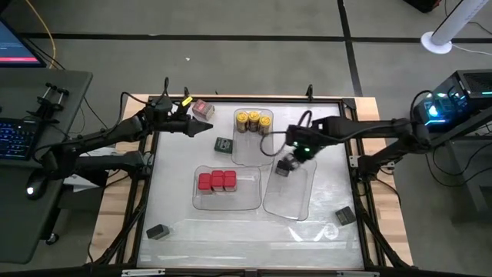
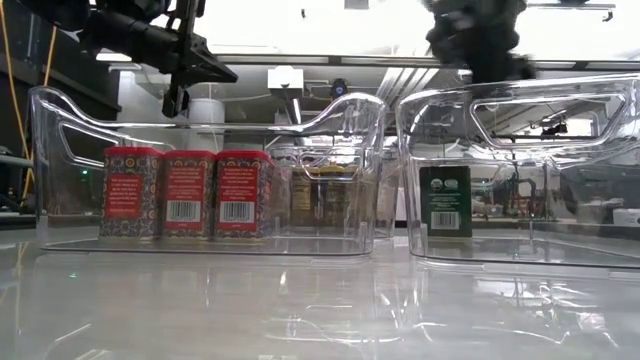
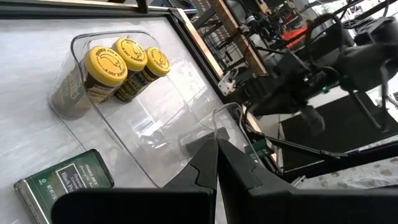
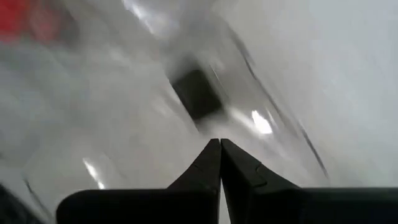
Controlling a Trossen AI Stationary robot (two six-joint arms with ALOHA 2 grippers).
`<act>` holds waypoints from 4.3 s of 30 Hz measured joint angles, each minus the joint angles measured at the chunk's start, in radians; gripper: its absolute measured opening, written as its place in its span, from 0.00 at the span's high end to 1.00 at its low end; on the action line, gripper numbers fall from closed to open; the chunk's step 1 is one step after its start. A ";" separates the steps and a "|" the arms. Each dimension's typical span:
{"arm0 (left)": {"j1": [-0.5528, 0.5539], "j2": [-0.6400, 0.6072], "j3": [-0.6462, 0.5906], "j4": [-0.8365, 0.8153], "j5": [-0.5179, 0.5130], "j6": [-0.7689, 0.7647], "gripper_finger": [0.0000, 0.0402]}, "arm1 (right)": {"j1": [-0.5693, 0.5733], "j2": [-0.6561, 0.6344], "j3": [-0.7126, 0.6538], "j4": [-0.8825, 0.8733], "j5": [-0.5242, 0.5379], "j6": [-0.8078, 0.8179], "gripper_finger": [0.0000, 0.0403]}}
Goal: Sort spices by type
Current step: Put the bottom right green seasoning can into the right transparent bin
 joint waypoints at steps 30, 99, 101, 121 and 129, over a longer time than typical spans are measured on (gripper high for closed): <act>0.000 0.000 0.000 0.000 0.008 0.043 1.00 | 0.521 -0.284 -0.561 0.059 -0.633 0.683 0.32; 0.000 0.000 0.000 0.001 -0.003 0.051 1.00 | 0.018 0.610 0.543 -0.409 -0.293 -0.670 0.70; 0.000 0.000 0.000 0.001 -0.003 0.051 1.00 | 0.018 0.636 0.542 -0.408 -0.262 -0.696 0.70; 0.000 0.000 0.000 0.001 -0.004 0.052 1.00 | 0.005 0.659 0.441 -0.301 -0.172 -0.712 0.63; 0.000 0.000 0.000 0.001 -0.004 0.056 1.00 | 0.003 0.659 0.445 -0.321 -0.149 -0.663 0.62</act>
